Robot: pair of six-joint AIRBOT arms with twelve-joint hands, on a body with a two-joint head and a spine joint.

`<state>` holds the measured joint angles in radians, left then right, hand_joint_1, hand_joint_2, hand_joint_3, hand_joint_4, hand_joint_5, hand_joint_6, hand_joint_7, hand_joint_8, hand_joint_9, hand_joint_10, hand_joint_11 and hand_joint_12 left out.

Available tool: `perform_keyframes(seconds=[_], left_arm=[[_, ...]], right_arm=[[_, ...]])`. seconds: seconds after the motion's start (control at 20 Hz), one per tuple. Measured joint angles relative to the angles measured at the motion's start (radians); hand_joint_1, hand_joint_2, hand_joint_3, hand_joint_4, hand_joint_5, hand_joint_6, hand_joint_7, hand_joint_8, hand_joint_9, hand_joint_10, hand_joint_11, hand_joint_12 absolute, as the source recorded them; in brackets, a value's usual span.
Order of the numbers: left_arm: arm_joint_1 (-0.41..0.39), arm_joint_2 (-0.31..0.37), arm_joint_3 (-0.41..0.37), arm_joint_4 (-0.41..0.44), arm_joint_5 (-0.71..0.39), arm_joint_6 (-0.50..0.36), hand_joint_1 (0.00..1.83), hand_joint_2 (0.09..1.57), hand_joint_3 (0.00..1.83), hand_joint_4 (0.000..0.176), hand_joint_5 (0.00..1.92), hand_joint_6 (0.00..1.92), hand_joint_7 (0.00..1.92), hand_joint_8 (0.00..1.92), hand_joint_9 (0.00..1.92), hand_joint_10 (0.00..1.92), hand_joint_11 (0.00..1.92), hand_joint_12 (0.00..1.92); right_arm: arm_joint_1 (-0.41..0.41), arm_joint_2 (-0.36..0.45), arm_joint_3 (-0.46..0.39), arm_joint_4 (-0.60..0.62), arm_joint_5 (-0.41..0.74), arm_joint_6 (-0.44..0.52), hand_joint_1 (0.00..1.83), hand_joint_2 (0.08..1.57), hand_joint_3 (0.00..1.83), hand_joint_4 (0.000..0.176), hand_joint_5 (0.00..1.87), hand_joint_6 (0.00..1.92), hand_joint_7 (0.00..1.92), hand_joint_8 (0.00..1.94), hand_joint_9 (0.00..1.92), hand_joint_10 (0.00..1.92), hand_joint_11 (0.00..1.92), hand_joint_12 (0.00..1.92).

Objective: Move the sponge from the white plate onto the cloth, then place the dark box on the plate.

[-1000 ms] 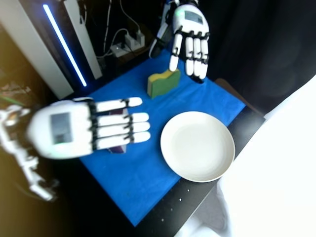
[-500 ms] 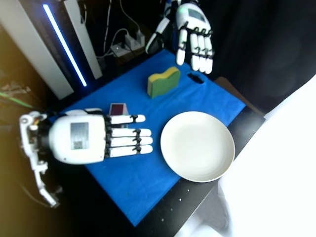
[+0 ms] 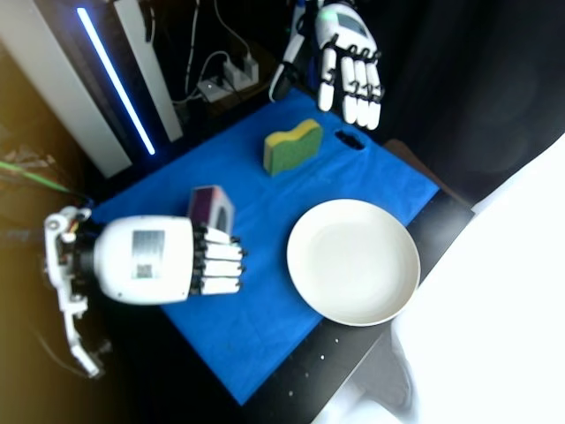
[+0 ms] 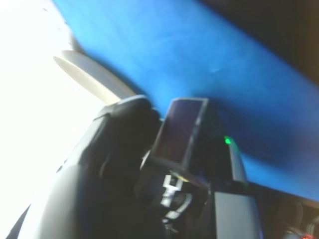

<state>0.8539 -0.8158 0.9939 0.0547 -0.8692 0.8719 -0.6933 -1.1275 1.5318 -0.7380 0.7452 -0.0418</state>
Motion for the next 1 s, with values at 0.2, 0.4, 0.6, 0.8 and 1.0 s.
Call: perform_keyframes(seconds=[0.2, 0.4, 0.6, 0.8, 1.0], left_arm=[[0.017, 0.000, -0.002, -0.011, -0.021, 0.001, 0.88, 0.74, 0.00, 0.176, 0.00, 0.00, 0.10, 0.00, 0.11, 0.00, 0.00, 0.36], [0.023, 0.000, -0.004, -0.021, -0.029, 0.000, 0.82, 0.73, 0.00, 0.176, 0.00, 0.00, 0.08, 0.00, 0.10, 0.00, 0.00, 0.36], [0.023, -0.004, -0.004, -0.023, -0.044, 0.000, 0.85, 0.71, 0.00, 0.176, 0.00, 0.00, 0.12, 0.00, 0.11, 0.00, 0.00, 0.29], [0.023, -0.012, 0.002, -0.026, -0.055, -0.004, 0.87, 0.71, 0.00, 0.176, 0.00, 0.00, 0.10, 0.00, 0.11, 0.00, 0.00, 0.48], [0.023, -0.018, 0.003, -0.021, -0.056, -0.005, 0.84, 0.71, 0.00, 0.176, 0.02, 0.00, 0.11, 0.00, 0.14, 0.01, 0.00, 0.57]], right_arm=[[0.066, 0.001, 0.000, 0.045, 0.095, 0.000, 1.45, 1.12, 0.00, 0.020, 0.64, 1.65, 0.67, 1.69, 0.72, 1.76, 0.77, 1.90], [0.188, -0.012, 0.039, 0.031, 0.132, -0.013, 1.54, 0.99, 0.00, 0.000, 0.86, 1.28, 0.92, 1.38, 1.01, 1.49, 0.94, 1.62], [0.280, -0.127, 0.152, 0.057, 0.060, -0.019, 1.45, 1.03, 0.06, 0.000, 0.87, 1.45, 0.98, 1.20, 1.03, 1.56, 0.95, 1.60], [0.286, -0.266, 0.248, 0.046, -0.031, -0.016, 1.61, 0.95, 0.21, 0.000, 0.94, 1.01, 0.94, 1.08, 0.95, 1.14, 0.91, 1.36], [0.286, -0.381, 0.372, 0.050, -0.174, 0.000, 1.63, 1.06, 0.01, 0.000, 0.83, 1.16, 0.88, 1.19, 0.98, 1.18, 0.84, 1.27]])
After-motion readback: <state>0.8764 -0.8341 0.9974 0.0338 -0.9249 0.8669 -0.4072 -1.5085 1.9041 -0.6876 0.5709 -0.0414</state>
